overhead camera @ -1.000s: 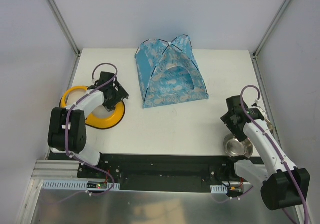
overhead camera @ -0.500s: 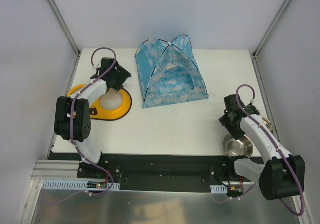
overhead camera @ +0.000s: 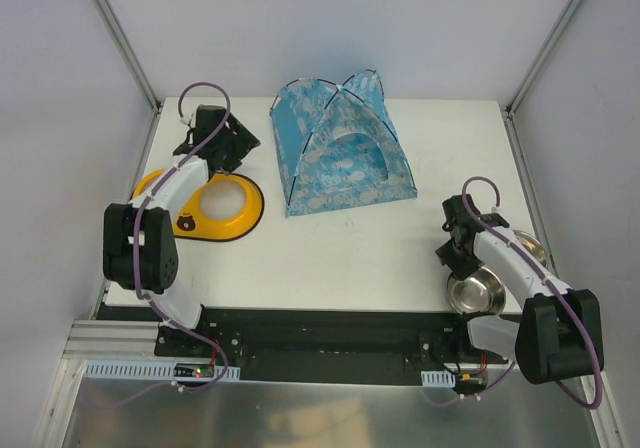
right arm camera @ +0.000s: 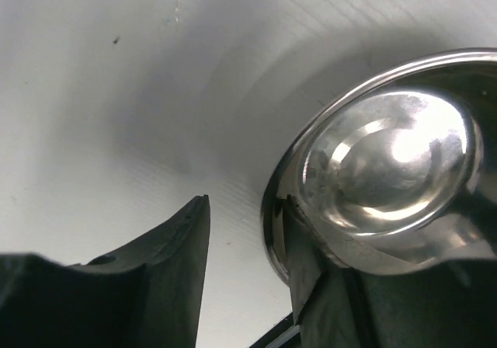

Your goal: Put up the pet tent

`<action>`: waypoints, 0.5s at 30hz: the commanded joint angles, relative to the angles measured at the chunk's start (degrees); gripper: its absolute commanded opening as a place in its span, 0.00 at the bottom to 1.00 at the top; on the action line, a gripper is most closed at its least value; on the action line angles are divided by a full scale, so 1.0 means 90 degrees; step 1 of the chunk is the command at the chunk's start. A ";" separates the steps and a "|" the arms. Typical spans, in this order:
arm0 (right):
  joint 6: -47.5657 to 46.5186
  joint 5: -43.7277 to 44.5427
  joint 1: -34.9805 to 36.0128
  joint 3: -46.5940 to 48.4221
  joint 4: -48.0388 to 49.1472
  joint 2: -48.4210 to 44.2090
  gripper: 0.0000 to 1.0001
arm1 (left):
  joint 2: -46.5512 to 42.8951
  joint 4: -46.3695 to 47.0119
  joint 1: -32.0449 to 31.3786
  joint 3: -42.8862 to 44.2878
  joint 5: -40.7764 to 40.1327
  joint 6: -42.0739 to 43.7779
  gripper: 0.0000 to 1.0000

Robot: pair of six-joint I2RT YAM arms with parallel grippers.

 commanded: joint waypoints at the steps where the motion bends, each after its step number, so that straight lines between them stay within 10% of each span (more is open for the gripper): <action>1: -0.0012 -0.0158 -0.0039 -0.0103 0.0018 0.0124 0.41 | -0.0947 -0.0595 -0.0011 0.0221 0.0247 0.0943 0.73; 6: -0.0373 -0.0567 -0.0010 0.0063 0.0213 0.0095 0.00 | -0.1640 -0.0801 -0.0020 0.0007 0.1145 0.1510 0.73; 15: 0.0230 -0.1749 0.0039 0.1321 0.0262 -0.0081 0.00 | -0.2598 -0.0781 -0.0682 -0.0043 0.3480 0.3404 0.78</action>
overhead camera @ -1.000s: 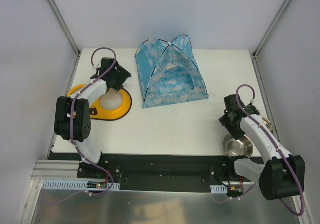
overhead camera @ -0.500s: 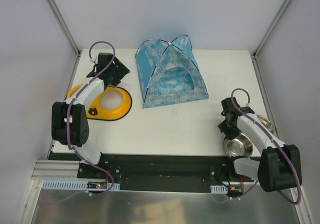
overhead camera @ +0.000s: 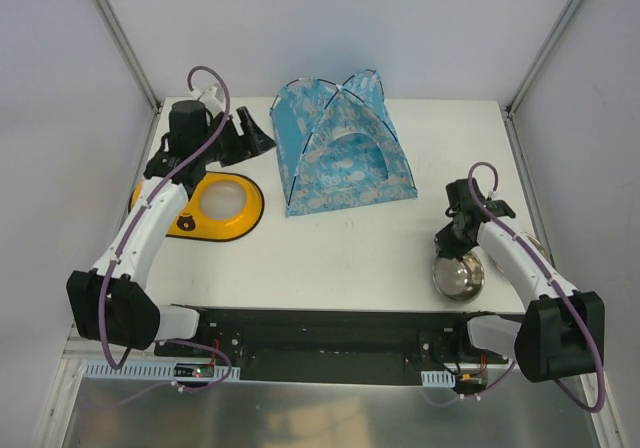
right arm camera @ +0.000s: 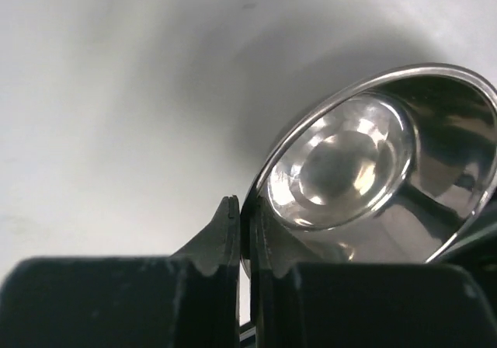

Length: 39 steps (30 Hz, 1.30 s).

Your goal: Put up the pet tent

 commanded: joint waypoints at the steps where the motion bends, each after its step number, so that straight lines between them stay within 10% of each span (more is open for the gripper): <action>1: 0.0869 -0.1196 0.0064 0.0776 0.0563 -0.0190 0.00 | -0.0410 0.0001 -0.0863 0.0022 0.1322 0.1380 0.79; 16: 0.3673 -0.2456 0.0171 0.1099 0.1316 -0.0571 0.00 | 0.1160 0.0918 -0.4273 0.0667 -0.0415 0.2201 0.81; 32: 0.4563 -0.3385 0.0171 0.1119 0.1599 -0.0561 0.00 | 0.2558 0.1212 -0.4977 0.1194 -0.0923 0.2875 0.79; 36: 0.4631 -0.3424 0.0171 0.1138 0.1638 -0.0493 0.00 | 0.2675 0.1017 -0.5104 0.1282 -0.1586 0.3119 0.53; 39: 0.4515 -0.3366 0.0200 0.1206 0.1609 -0.0425 0.00 | 0.2792 0.0783 -0.5124 0.1458 -0.1900 0.3198 0.13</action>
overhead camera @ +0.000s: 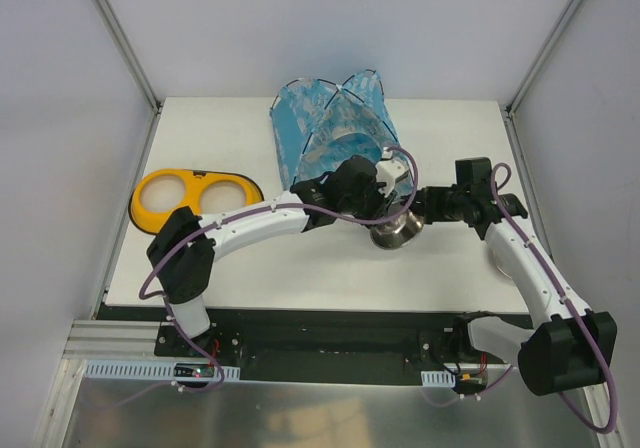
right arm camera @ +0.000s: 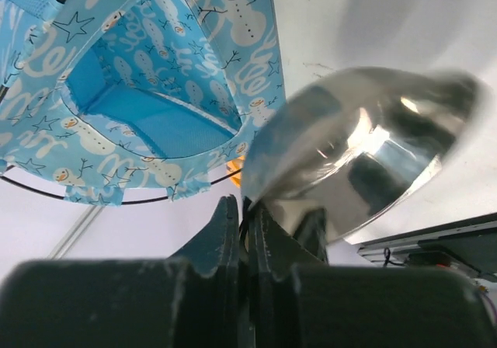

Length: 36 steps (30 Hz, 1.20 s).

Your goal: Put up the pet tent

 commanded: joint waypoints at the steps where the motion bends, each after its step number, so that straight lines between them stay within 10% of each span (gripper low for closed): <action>1: 0.0009 -0.0191 0.0047 0.0269 -0.0013 0.0032 0.00 | 0.0121 -0.0252 -0.0007 0.0460 -0.0888 0.0330 0.00; 4: -0.0244 0.0189 0.0155 0.0396 -0.0228 0.0061 0.01 | 0.0160 -0.0340 -0.0016 0.0538 -0.1084 0.0339 0.00; 14: -0.1454 0.1184 0.0223 0.0991 -0.0531 -0.0270 0.83 | -0.0190 -0.0682 0.0276 0.0207 -0.1729 0.0203 0.00; 25: -0.2481 0.3383 0.0048 0.1198 -0.1196 -0.0818 0.86 | -0.2601 -0.1043 0.1173 -0.2535 -0.2958 -0.0577 0.00; 36: -0.2628 0.3325 -0.0236 0.1197 -0.1186 -0.0222 0.85 | -0.4596 -0.1385 0.4139 -0.3447 -0.3780 -0.1310 0.00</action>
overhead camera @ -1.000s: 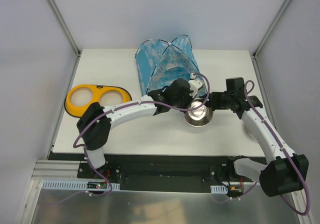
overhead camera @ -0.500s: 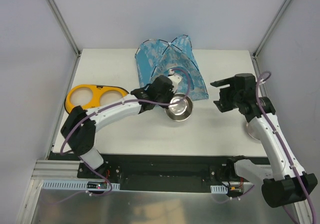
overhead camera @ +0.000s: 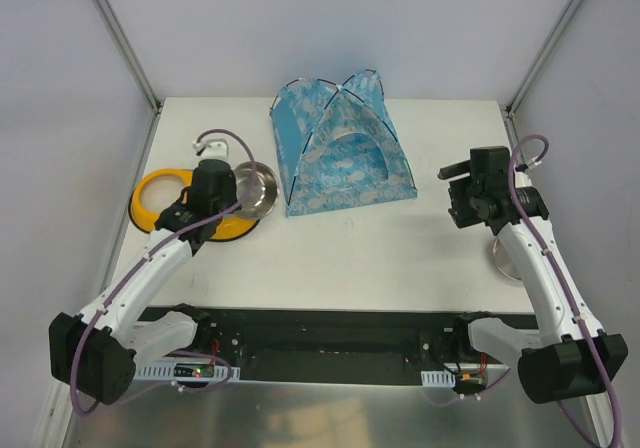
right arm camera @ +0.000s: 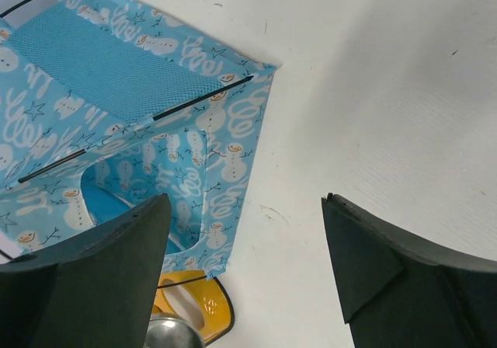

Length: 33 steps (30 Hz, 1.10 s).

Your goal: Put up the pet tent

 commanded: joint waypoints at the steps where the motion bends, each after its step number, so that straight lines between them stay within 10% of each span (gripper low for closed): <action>1: -0.0216 0.0260 -0.0092 0.0095 -0.0059 0.0174 0.84 | -0.0071 -0.0115 0.1223 0.0141 -0.0443 -0.0538 0.00; 11: -0.1387 0.0768 -0.0492 -0.0208 -0.0136 0.0896 0.85 | 0.1422 -0.0702 0.4584 0.1176 0.1540 -0.2121 0.00; 23: -0.1603 0.1099 -0.1049 -0.0755 -0.0313 0.0682 0.85 | 0.3394 -0.1199 0.5709 0.2230 0.1863 -0.2473 0.00; 33: -0.1710 0.1774 -0.1177 -0.0716 -0.0684 0.0896 0.91 | 0.3660 -0.1541 0.5768 0.2904 0.1365 -0.2230 0.55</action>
